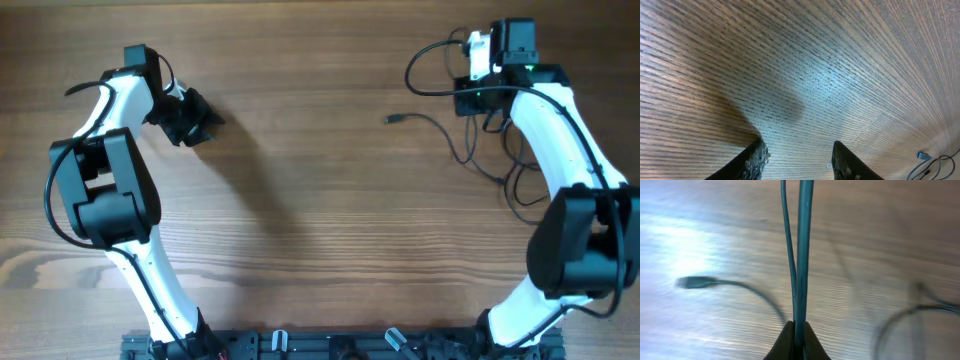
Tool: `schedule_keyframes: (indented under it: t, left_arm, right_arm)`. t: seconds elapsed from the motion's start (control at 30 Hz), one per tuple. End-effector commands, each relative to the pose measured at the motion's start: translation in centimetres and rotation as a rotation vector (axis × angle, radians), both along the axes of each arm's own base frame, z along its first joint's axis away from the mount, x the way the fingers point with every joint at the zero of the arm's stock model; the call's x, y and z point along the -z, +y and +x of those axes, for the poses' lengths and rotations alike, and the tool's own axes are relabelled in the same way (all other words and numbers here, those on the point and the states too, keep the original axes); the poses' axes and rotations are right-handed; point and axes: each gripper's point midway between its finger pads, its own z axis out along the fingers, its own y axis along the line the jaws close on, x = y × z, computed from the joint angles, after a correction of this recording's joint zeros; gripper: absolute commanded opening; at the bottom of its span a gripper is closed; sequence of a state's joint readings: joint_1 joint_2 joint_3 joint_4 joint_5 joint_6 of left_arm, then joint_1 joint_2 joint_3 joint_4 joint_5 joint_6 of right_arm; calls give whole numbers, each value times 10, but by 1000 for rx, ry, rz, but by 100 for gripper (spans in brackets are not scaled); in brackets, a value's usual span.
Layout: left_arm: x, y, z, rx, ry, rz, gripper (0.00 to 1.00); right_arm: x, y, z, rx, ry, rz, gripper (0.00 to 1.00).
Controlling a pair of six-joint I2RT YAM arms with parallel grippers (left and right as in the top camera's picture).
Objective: Untangle cables
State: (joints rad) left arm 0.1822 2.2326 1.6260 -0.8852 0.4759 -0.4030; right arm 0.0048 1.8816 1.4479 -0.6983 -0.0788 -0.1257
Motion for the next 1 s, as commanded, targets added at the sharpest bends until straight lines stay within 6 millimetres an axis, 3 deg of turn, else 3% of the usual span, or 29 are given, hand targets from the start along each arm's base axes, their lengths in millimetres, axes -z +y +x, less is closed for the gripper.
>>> schedule_keyframes:
  t: [0.0, 0.23, 0.33, 0.47, 0.67, 0.87, 0.97]
  left_arm:
    - [13, 8, -6, -4, 33, 60, 46]
    - [13, 9, -5, -4, 32, 60, 46]
    - [13, 9, -5, -4, 30, 61, 46]
    - [13, 9, -5, -4, 30, 61, 46]
    - [13, 9, -5, -4, 30, 61, 46]
    - [13, 9, -5, -4, 30, 61, 46]
    - [13, 9, -5, -4, 29, 61, 46]
  right_arm:
    - [26, 41, -8, -99, 82, 216, 4]
    - [75, 59, -19, -127, 204, 242, 4]
    - [88, 67, -19, -157, 215, 236, 6]
    - [94, 77, -15, -189, 200, 230, 32]
    - [96, 88, -17, -216, 205, 219, 44]
    - [102, 75, -14, -188, 201, 134, 50]
    - [102, 74, -15, -183, 208, 133, 65]
